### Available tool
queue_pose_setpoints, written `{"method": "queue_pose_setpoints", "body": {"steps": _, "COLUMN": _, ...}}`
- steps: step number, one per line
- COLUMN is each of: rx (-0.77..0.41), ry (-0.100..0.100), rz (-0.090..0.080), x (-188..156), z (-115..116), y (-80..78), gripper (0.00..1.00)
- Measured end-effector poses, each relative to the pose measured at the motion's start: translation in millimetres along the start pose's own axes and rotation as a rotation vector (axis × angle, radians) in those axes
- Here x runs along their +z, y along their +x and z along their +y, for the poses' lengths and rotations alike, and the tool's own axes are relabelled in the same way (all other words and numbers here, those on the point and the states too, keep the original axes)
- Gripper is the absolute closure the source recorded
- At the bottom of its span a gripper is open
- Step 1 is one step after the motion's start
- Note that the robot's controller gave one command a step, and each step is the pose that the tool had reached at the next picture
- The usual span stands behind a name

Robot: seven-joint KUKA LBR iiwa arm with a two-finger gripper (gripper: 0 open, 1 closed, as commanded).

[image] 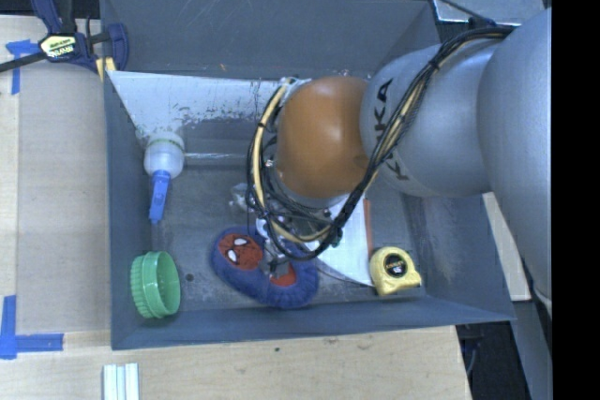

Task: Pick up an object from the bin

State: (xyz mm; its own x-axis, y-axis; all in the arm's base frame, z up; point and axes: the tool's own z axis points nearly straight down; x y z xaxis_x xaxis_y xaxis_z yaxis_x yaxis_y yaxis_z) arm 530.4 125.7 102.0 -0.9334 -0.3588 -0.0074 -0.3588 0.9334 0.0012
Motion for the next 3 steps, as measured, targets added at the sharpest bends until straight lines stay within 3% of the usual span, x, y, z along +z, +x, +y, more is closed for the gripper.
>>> {"method": "queue_pose_setpoints", "body": {"steps": 1, "rx": 0.216, "ry": -0.002, "rz": 0.000, "x": 29, "z": -54, "y": 5.6, "gripper": 0.00}}
{"method": "queue_pose_setpoints", "body": {"steps": 2, "rx": 0.355, "ry": -0.005, "rz": 0.000, "x": 30, "z": -79, "y": 15.8, "gripper": 0.00}}
{"method": "queue_pose_setpoints", "body": {"steps": 3, "rx": 0.298, "ry": -0.004, "rz": -0.014, "x": 29, "z": -37, "y": 49.7, "gripper": 0.00}}
